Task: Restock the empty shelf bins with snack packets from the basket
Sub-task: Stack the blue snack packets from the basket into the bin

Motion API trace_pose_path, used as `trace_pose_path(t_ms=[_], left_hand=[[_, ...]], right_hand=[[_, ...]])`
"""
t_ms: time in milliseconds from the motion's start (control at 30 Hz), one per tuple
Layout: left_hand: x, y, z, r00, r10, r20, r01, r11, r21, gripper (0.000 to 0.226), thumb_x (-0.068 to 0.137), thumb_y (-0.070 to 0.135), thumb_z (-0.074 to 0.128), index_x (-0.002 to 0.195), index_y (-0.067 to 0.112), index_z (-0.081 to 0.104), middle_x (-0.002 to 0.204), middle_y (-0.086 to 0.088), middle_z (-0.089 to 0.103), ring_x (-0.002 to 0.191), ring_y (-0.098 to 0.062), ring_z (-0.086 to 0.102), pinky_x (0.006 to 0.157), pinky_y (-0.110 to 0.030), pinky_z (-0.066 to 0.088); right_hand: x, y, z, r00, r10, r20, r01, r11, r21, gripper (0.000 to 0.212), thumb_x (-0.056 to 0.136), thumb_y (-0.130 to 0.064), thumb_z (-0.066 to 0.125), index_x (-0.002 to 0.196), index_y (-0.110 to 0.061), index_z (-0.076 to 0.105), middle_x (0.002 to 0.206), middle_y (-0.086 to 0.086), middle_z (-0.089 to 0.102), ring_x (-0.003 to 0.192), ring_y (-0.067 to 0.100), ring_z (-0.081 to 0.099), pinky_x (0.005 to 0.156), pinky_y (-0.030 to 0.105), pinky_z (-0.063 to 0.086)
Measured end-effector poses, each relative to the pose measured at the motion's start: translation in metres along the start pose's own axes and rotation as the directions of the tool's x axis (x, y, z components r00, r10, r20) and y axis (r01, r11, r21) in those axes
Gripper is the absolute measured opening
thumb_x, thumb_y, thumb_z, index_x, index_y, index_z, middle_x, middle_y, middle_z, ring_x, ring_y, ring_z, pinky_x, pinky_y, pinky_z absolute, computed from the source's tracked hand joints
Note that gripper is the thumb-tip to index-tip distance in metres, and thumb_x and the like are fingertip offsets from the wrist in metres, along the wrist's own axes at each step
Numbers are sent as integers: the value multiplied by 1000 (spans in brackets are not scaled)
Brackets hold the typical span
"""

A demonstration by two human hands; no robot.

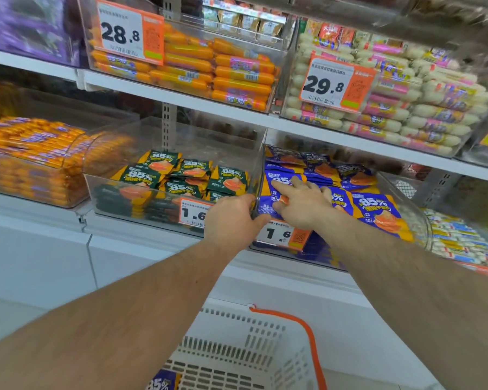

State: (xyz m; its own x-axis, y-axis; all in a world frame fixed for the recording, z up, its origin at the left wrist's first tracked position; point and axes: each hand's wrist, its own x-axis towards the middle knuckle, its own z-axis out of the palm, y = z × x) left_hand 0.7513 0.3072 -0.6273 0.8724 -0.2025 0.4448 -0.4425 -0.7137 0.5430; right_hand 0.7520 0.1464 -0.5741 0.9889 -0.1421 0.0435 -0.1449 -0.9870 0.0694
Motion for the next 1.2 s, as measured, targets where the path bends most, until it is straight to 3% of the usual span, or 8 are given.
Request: trace_pose_path(t_ms=[233,333,400,567,733,900,1100,1200], left_hand=[[-16,-3,-22,981,127,-148,-135,990,-41,43,87,35,68,125,17,60,121,1,61,115,-18,53,97,-35,44],[-46,-24,-25,990,106,-98,-119,983,-139,25,87,26,67,111,21,64,93,11,60,86,-13,55,76,-29,45],[-70,-52,-20,995,16,94,-5,993,-118,19,89,26,64,107,23,64,81,15,56,76,-13,55,67,-25,39],[-127,-142,6,804,-305,511,344,939,21,27,92,26,60,119,22,59,97,9,59,86,-13,59,70,-22,43],[-169,-201,33,665,-523,533,573,815,85,28,91,22,60,119,18,62,105,6,60,93,-12,57,80,-23,44],[-187,-228,38,571,-609,551,656,742,140,27,93,22,57,120,20,61,117,4,61,95,-10,54,80,-22,42],[-195,-244,54,528,-631,568,700,703,130,25,96,22,55,120,21,60,110,4,59,94,-11,55,76,-22,42],[-194,-247,61,504,-643,576,721,681,130,20,94,21,54,113,24,60,105,6,60,92,-13,58,77,-24,46]], right_hand=[[-21,-5,-4,986,1,-168,21,992,128,50,99,-46,41,147,-46,28,163,3,4,149,32,3,116,55,7],[-48,-28,20,744,-66,-664,217,965,148,34,89,-27,53,120,-19,63,140,14,49,128,35,42,102,49,30],[-69,-58,58,652,-170,-739,417,894,162,21,81,-19,56,96,-12,68,106,10,64,100,34,56,84,43,40],[-104,-128,195,973,-229,-24,201,793,575,20,89,-14,54,101,-14,70,104,4,68,100,26,60,86,38,50],[-125,-159,294,824,-149,547,-201,826,527,35,93,-19,52,128,-18,56,128,2,59,111,22,58,85,30,47],[-120,-181,355,735,-125,666,-172,916,362,44,85,-38,65,122,-19,53,125,6,53,109,26,55,85,39,53],[-114,-212,395,606,11,796,-306,927,220,118,56,-72,73,151,-30,19,156,16,9,143,39,18,111,53,33],[-119,-219,405,686,47,726,-203,970,130,112,65,-67,66,153,-24,11,156,19,7,143,41,16,113,54,23]])
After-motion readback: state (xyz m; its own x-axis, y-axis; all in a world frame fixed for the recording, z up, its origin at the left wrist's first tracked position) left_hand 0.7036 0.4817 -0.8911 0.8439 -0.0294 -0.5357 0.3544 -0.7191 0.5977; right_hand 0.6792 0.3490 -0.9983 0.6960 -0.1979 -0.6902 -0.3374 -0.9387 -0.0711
